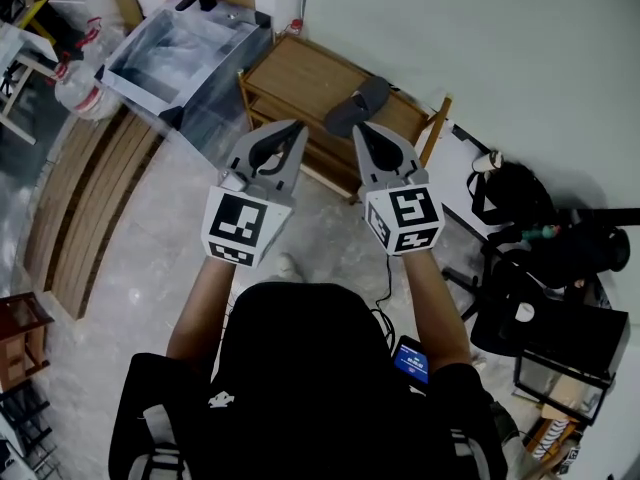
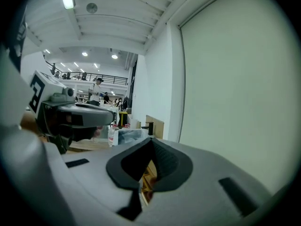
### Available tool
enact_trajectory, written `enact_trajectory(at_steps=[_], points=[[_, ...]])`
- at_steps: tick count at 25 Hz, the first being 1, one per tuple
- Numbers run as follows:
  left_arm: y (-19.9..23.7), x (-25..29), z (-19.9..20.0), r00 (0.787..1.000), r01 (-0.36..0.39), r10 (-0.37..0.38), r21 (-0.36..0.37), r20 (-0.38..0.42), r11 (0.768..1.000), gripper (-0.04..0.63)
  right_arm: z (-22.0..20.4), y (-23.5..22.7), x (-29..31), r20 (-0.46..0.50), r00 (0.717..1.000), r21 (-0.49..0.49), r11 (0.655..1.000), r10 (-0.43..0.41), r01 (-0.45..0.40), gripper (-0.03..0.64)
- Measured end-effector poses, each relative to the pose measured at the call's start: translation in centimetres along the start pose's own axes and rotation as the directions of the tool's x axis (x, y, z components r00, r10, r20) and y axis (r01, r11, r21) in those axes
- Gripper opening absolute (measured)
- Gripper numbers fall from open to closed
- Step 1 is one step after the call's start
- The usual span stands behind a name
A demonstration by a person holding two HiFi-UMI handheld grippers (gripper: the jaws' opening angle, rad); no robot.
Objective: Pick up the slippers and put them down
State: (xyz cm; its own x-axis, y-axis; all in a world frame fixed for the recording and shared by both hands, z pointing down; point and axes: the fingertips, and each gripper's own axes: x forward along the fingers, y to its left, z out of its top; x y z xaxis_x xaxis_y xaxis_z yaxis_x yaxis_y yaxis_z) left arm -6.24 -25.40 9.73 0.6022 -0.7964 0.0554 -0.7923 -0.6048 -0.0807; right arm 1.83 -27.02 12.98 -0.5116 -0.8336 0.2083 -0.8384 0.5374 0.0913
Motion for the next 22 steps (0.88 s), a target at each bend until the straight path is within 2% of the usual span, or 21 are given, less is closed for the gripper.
enact_trajectory(at_steps=[9, 16, 22], points=[[2.2, 4.1, -3.0, 0.999, 0.02, -0.021, -0.026, -0.05, 0.999, 0.006, -2.2, -1.9, 3.8, -0.05, 0.999, 0.023, 1.0, 0.007, -0.006, -0.012], [2.3, 9.3, -5.5, 0.994, 0.027, -0.028, -0.009, -0.104, 1.0, 0.006, -4.4, -6.2, 6.7, -0.077, 0.996, 0.049, 0.998, 0.051, -0.047, -0.012], [2.9, 13.9, -8.6, 0.982, 0.044, -0.044, -0.006, -0.181, 0.999, 0.006, -6.9, -9.9, 10.0, -0.143, 0.985, 0.029, 0.995, 0.095, -0.091, -0.012]])
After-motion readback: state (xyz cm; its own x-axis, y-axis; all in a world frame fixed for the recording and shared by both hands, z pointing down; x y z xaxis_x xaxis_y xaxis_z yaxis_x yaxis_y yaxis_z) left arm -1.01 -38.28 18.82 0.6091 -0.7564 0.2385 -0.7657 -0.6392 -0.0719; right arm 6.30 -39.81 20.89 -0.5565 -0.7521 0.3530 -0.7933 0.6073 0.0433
